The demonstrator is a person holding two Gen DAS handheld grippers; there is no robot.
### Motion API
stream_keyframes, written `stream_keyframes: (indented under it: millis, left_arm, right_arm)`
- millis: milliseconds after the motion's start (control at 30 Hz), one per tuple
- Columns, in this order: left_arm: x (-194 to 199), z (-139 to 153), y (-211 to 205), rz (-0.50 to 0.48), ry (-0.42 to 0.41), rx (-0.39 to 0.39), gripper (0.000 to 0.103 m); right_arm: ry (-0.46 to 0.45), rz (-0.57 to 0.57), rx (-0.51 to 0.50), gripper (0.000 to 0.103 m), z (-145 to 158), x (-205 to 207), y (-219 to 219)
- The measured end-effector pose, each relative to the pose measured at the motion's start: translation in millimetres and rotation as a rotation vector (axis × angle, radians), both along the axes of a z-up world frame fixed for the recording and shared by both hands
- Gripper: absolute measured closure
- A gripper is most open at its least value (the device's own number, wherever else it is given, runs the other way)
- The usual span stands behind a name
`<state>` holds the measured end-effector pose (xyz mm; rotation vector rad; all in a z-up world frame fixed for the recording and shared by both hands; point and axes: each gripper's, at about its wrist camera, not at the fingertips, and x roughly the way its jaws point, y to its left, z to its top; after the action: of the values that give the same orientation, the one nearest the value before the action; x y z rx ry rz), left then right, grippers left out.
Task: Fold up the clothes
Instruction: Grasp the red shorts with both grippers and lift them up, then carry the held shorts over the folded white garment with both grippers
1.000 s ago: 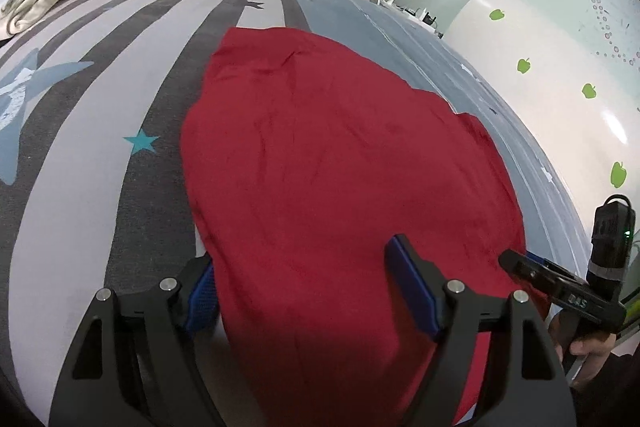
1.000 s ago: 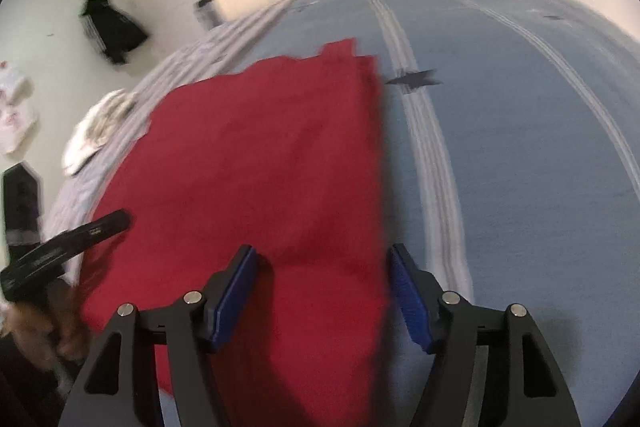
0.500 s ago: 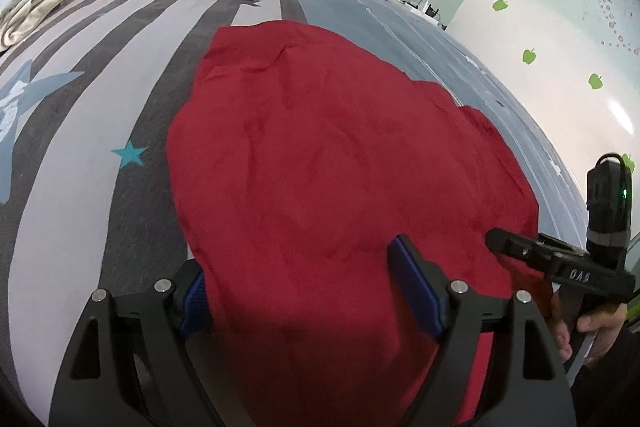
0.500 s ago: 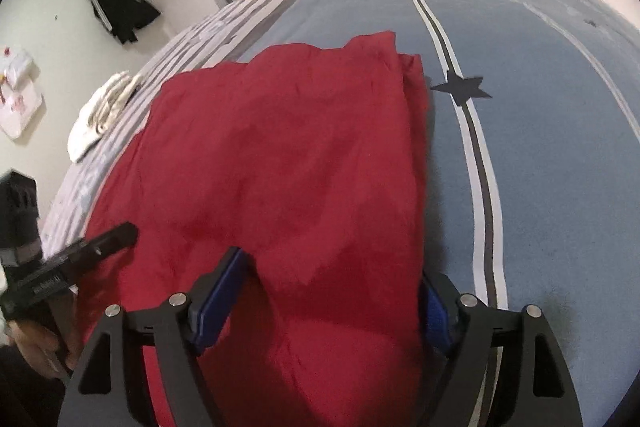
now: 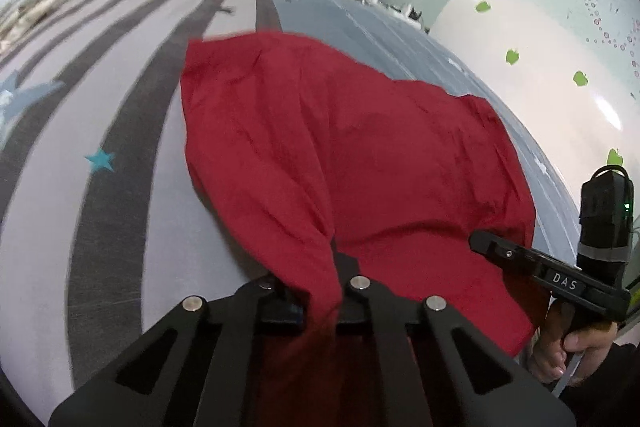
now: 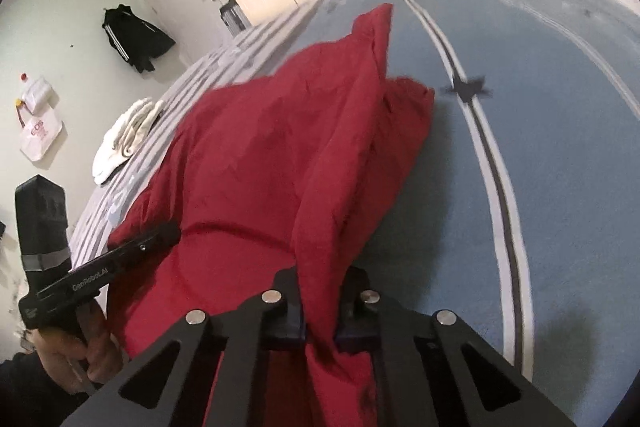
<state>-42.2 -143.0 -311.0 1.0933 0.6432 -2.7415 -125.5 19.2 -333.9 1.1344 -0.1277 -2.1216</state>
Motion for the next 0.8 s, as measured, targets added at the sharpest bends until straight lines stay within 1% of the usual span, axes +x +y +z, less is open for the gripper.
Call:
stream_keyframes:
  millis: [100, 233, 367, 400, 533, 600, 633, 700, 733, 800]
  left_arm:
    - [10.2, 21.4, -3.8, 0.033, 0.038, -0.021, 0.1]
    - [30.3, 59.4, -24.9, 0.075, 0.087, -0.07, 0.1]
    - [47.5, 91.8, -56.4, 0.106, 0.132, -0.137, 0.1]
    - [48.5, 95.6, -70.7, 0.116, 0.138, -0.15, 0.1]
    - [46.9, 106.8, -135.4, 0.148, 0.157, -0.203, 0.1]
    - [43.4, 112.7, -178.4, 0.159, 0.161, -0.234, 0.1]
    - [41.8, 116.6, -202.1, 0.168, 0.166, -0.238, 0.1]
    - [36.0, 128.4, -257.2, 0.186, 0.162, -0.248, 0.1]
    - [34.0, 134.3, -276.7, 0.197, 0.156, -0.261, 0.1]
    - [33.8, 152.3, -322.4, 0.218, 0.145, -0.291, 0.1]
  right_arm:
    - [0.056, 0.003, -0.007, 0.096, 23.0, 7.3, -9.5]
    - [0.126, 0.042, -0.034, 0.097, 61.7, 24.2, -27.6]
    - [0.179, 0.065, -0.072, 0.097, 96.0, 39.6, -68.2]
    - [0.188, 0.073, -0.078, 0.097, 101.9, 42.0, -86.0]
    - [0.231, 0.113, -0.057, 0.097, 107.7, 43.7, -162.8]
    - [0.246, 0.14, -0.067, 0.097, 113.0, 36.3, -210.7]
    - [0.249, 0.148, -0.079, 0.097, 116.5, 33.3, -223.9]
    - [0.238, 0.164, -0.117, 0.097, 121.9, 23.4, -267.4]
    - [0.23, 0.172, -0.131, 0.097, 125.1, 19.1, -288.8]
    - [0.213, 0.193, -0.146, 0.097, 138.4, 11.8, -345.2]
